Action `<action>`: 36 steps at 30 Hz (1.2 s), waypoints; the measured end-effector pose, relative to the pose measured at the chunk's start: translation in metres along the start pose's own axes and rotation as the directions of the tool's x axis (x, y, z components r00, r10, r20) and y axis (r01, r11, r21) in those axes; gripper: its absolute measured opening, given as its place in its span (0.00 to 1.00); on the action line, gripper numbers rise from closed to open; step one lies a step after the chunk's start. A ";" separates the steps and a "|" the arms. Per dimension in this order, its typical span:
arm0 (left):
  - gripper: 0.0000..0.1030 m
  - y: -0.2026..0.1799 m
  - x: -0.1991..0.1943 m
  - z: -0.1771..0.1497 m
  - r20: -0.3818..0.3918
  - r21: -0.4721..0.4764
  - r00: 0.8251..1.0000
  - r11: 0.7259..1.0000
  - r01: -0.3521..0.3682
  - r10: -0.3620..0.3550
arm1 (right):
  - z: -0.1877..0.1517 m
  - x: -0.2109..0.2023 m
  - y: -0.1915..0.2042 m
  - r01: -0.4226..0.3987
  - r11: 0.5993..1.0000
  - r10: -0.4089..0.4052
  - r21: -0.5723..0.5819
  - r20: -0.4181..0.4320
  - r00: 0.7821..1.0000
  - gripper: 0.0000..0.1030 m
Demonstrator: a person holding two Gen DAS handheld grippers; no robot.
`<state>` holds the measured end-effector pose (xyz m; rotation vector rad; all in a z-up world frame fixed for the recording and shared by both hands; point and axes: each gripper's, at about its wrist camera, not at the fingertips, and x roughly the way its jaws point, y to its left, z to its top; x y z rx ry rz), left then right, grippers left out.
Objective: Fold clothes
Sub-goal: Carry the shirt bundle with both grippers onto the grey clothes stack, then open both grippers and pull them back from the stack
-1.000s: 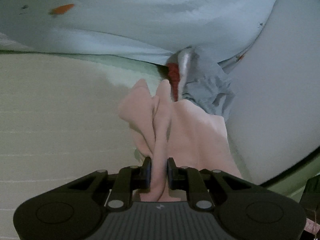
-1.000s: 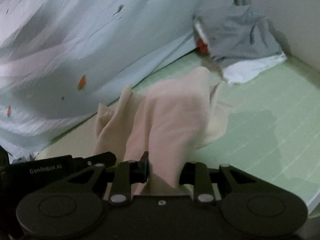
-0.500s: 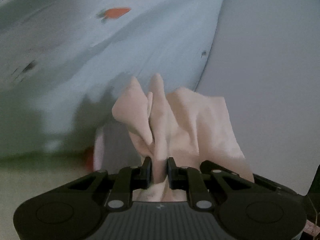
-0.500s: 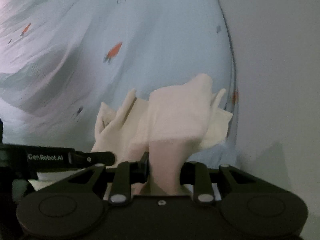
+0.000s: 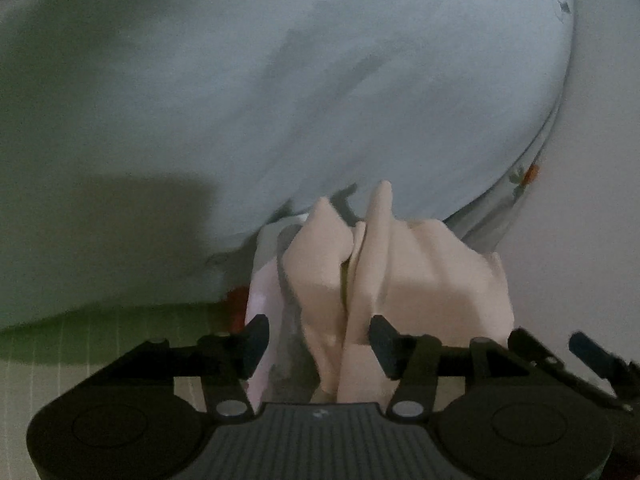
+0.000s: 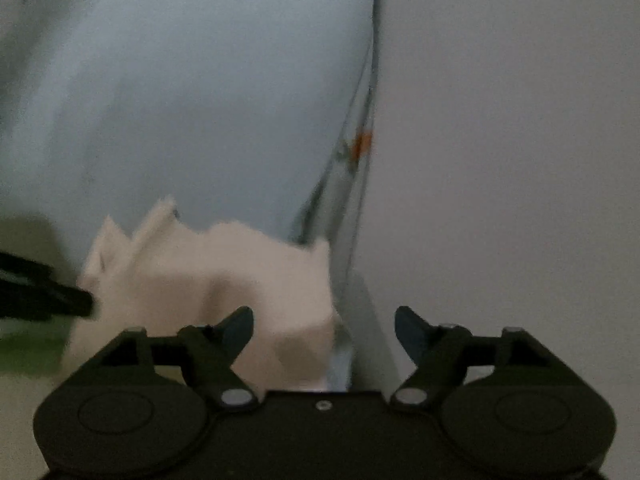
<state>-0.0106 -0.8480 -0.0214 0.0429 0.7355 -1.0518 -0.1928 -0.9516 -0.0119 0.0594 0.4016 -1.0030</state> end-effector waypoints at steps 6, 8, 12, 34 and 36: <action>0.61 0.015 0.051 -0.003 -0.061 -0.023 0.995 0.997 -0.074 0.073 | -0.015 0.060 0.022 -0.131 0.987 0.143 0.096 -0.131 0.981 0.61; 0.65 0.022 0.061 -0.004 -0.075 -0.027 0.994 0.997 -0.079 0.076 | -0.027 0.082 0.019 -0.135 0.974 0.166 0.179 -0.171 0.971 0.62; 0.73 0.029 0.065 -0.002 -0.091 -0.014 0.993 0.997 -0.075 0.073 | -0.019 0.090 0.030 -0.111 0.984 0.139 0.139 -0.215 0.967 0.64; 0.98 0.005 -0.188 -0.129 0.024 0.187 0.999 0.982 -0.035 0.031 | -0.068 -0.209 0.002 -0.058 0.990 0.080 0.128 -0.166 0.983 0.95; 0.98 0.005 -0.199 -0.142 0.010 0.189 0.999 0.981 -0.036 0.035 | -0.078 -0.228 0.005 -0.065 0.985 0.094 0.159 -0.183 0.979 0.95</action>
